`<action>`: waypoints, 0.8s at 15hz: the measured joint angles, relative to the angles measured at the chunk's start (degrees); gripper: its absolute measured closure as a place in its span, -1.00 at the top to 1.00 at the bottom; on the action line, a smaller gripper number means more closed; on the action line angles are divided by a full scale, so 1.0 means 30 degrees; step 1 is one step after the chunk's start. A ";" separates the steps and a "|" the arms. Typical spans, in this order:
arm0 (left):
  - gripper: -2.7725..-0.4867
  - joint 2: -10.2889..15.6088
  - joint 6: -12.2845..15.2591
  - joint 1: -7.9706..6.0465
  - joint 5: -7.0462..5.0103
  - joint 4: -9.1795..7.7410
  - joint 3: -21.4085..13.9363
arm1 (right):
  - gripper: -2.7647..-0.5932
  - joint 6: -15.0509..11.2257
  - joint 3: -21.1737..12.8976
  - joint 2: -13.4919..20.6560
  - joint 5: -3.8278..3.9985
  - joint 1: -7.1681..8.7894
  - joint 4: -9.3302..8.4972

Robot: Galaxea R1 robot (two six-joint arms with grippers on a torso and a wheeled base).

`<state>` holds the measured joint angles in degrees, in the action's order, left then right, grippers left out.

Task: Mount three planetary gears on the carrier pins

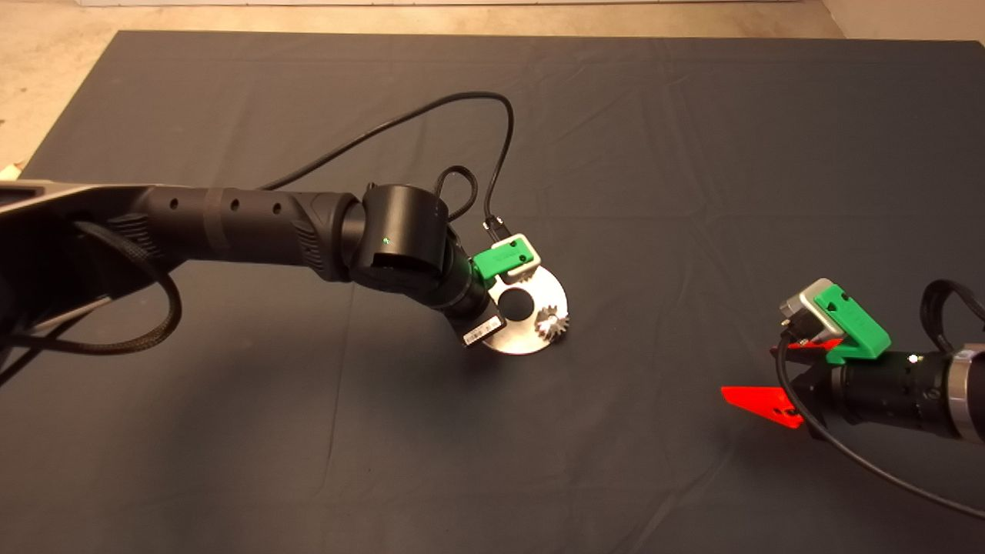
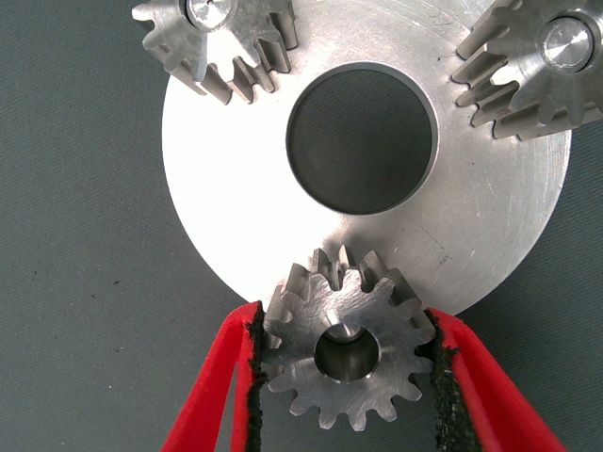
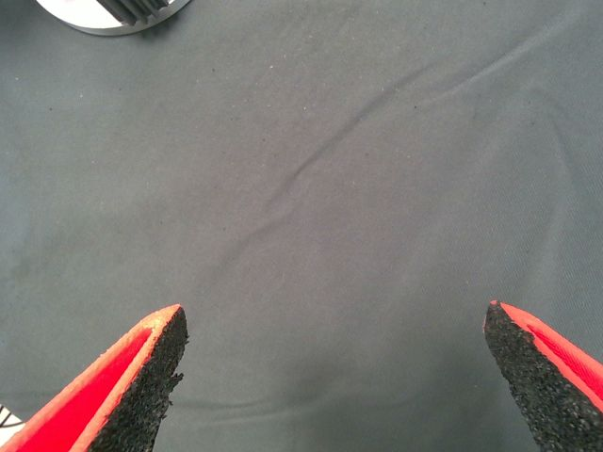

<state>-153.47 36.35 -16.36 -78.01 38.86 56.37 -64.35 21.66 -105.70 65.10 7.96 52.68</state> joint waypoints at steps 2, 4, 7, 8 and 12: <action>-0.58 0.0000 0.0000 0.0000 -0.0004 0.0004 0.0000 | 0.63 0.0000 -0.0003 0.0000 0.0003 0.0000 0.0000; -0.54 0.0000 -0.0008 0.0004 0.0000 0.0000 0.0000 | 0.63 0.0000 0.0000 0.0000 0.0000 0.0000 0.0000; -0.39 0.0000 -0.0008 0.0000 0.0000 -0.0012 0.0000 | 0.63 0.0000 -0.0008 0.0000 0.0000 0.0000 0.0000; -0.36 0.0000 -0.0008 0.0000 0.0000 -0.0012 0.0000 | 0.63 0.0000 -0.0008 0.0000 0.0000 -0.0004 0.0000; -0.27 0.0000 -0.0008 0.0000 0.0000 -0.0012 0.0000 | 0.63 0.0000 -0.0008 0.0000 0.0008 -0.0007 0.0000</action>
<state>-153.47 36.33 -16.36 -78.01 38.83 56.37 -64.35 21.64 -105.70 65.12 7.94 52.68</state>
